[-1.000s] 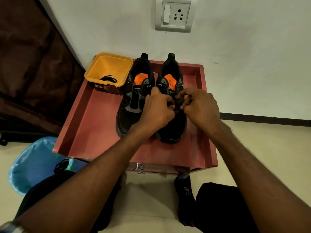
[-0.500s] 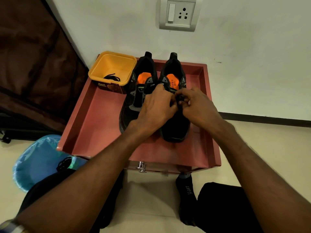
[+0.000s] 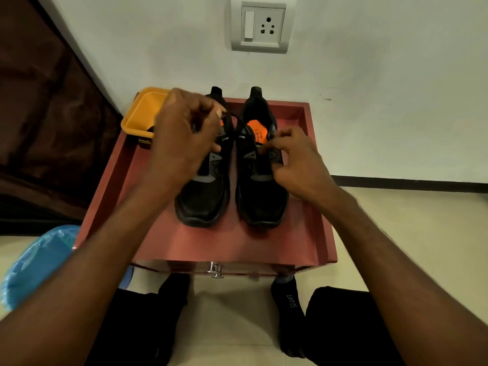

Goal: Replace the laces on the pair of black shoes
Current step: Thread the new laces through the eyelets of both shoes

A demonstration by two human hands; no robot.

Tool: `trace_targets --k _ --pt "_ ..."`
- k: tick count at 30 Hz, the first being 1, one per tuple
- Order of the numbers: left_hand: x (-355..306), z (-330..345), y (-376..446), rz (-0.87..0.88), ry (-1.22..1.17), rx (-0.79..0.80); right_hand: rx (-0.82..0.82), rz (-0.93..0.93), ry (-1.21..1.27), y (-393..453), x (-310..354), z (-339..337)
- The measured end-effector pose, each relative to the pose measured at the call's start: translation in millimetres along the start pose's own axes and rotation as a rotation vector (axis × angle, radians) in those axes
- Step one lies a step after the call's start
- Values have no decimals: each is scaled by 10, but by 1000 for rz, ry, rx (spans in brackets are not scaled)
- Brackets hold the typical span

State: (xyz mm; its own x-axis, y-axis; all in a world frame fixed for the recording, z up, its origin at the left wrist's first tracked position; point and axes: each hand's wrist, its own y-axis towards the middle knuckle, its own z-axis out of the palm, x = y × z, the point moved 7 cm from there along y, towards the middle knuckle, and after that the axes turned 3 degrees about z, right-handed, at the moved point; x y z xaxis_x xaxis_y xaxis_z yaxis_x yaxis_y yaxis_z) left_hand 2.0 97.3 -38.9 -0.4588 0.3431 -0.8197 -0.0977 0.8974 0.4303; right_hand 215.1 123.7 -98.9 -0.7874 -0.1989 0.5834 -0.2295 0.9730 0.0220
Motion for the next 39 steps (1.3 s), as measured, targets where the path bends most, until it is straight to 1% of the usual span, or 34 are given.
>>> trace_targets --k 1,2,4,6,9,12,13,14,16,17,19,21,24,27,31,35,39 --pt "10 72 -22 38 130 13 -5 -8 131 10 49 -41" --pt "6 167 -46 73 216 26 27 2 290 6 108 -64" --pt "-16 348 -80 97 255 49 119 32 555 -11 211 -77" --pt "-55 470 -92 122 238 84 138 61 672 -32 227 -84" --pt "-44 572 -95 154 214 135 97 125 785 -54 124 -135" --pt "10 588 -122 153 216 145 216 135 834 -80 105 -143" --pt "55 591 -128 142 216 160 230 140 813 -83 90 -147" --pt "120 594 -128 117 223 187 205 155 781 -78 57 -165" --pt "271 621 -147 57 286 292 84 200 711 -42 -66 -210" --pt "330 655 -175 55 359 367 33 219 674 -27 -137 -218" --pt "381 754 -259 122 520 514 -7 234 585 -6 -217 -199" --pt "385 828 -322 176 579 589 -14 190 433 0 -220 -169" --pt "391 825 -307 146 549 573 -56 123 213 -17 -156 -140" --pt "399 811 -300 94 516 573 -59 128 130 -38 -128 -86" --pt "460 827 -303 37 459 590 -32 115 78 -47 -64 -21" --pt "514 830 -286 -3 404 570 19 97 49 -46 -48 63" --pt "536 810 -277 -30 361 549 -53 82 67 -46 -28 13"
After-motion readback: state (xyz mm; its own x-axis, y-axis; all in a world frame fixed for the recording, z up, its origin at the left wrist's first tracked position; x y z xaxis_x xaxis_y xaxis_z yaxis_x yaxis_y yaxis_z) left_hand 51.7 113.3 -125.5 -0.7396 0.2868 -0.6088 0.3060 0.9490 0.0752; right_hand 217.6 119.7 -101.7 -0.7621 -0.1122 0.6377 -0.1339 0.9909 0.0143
